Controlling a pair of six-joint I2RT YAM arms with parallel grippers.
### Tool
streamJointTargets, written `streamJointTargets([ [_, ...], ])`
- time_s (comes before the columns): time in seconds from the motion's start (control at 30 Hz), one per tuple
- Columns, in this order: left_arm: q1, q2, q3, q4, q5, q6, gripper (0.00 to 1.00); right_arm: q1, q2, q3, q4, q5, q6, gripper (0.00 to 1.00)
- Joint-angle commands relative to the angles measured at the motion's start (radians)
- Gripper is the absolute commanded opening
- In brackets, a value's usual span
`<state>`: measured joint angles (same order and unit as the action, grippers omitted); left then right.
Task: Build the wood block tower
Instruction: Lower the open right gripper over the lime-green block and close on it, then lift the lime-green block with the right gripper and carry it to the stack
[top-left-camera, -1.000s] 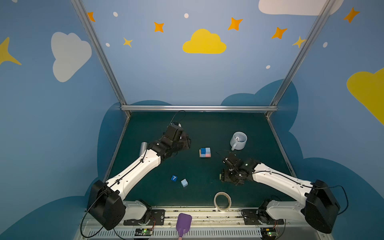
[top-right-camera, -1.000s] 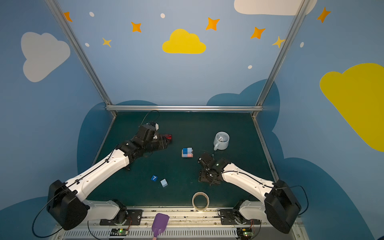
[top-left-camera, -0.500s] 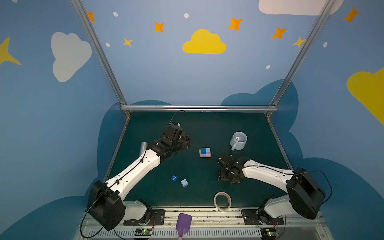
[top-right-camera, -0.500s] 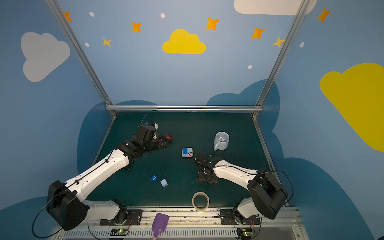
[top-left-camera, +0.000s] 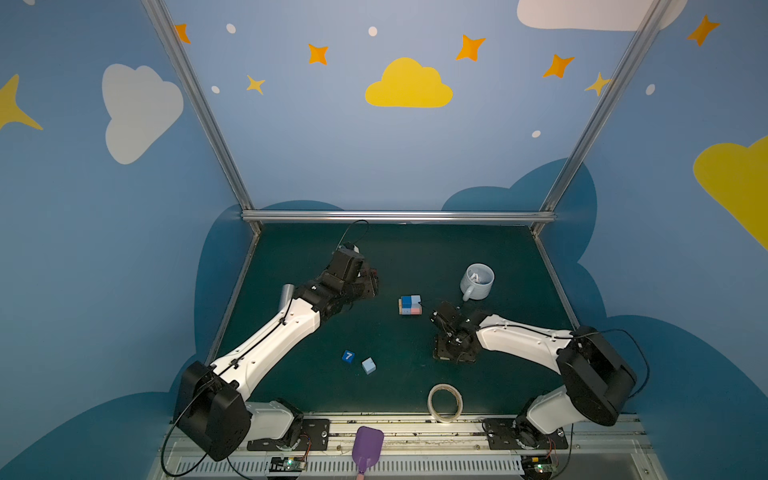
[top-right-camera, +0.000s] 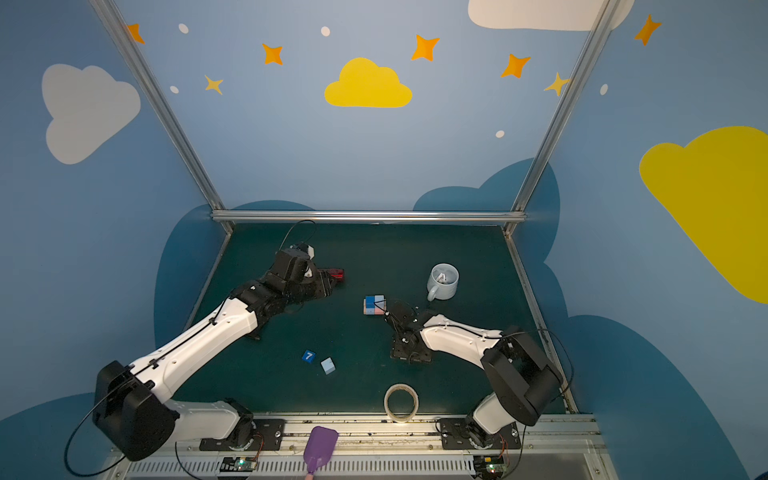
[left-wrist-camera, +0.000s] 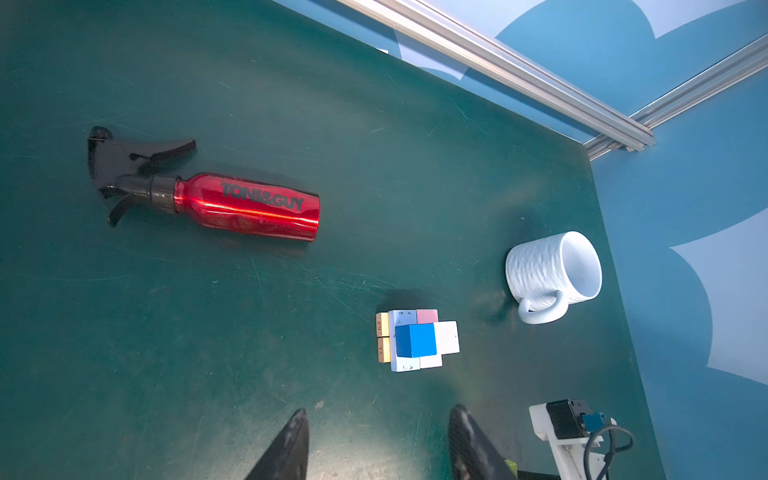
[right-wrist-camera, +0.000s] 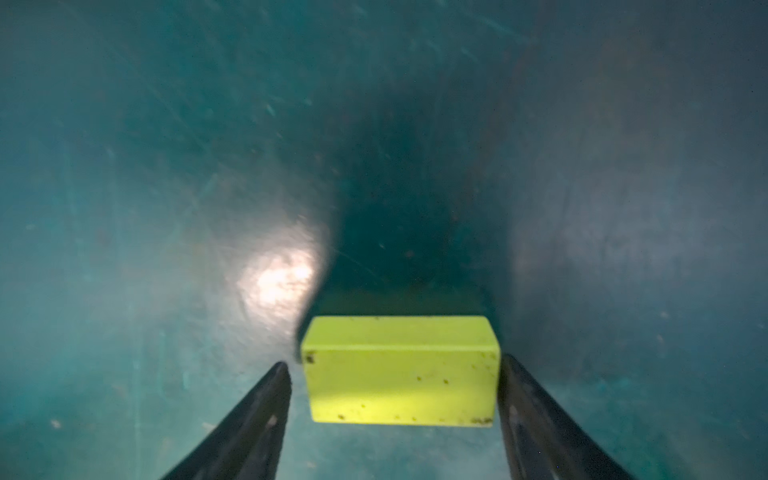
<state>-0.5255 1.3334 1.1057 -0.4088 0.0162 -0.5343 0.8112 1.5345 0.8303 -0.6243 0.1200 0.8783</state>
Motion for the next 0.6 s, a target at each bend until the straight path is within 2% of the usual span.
streamJointTargets([
  [0.0, 0.006, 0.002, -0.002, -0.019, -0.009, 0.014, 0.54, -0.004, 0.012, 0.026, -0.017, 0.029, 0.0, 0.72],
  [0.23, 0.012, 0.003, -0.003, -0.02, -0.007, 0.013, 0.54, -0.003, 0.008, 0.023, -0.029, 0.043, 0.005, 0.65],
  [0.57, 0.012, 0.006, -0.006, -0.021, -0.005, 0.013, 0.54, 0.001, 0.017, 0.033, -0.034, 0.055, 0.005, 0.66],
])
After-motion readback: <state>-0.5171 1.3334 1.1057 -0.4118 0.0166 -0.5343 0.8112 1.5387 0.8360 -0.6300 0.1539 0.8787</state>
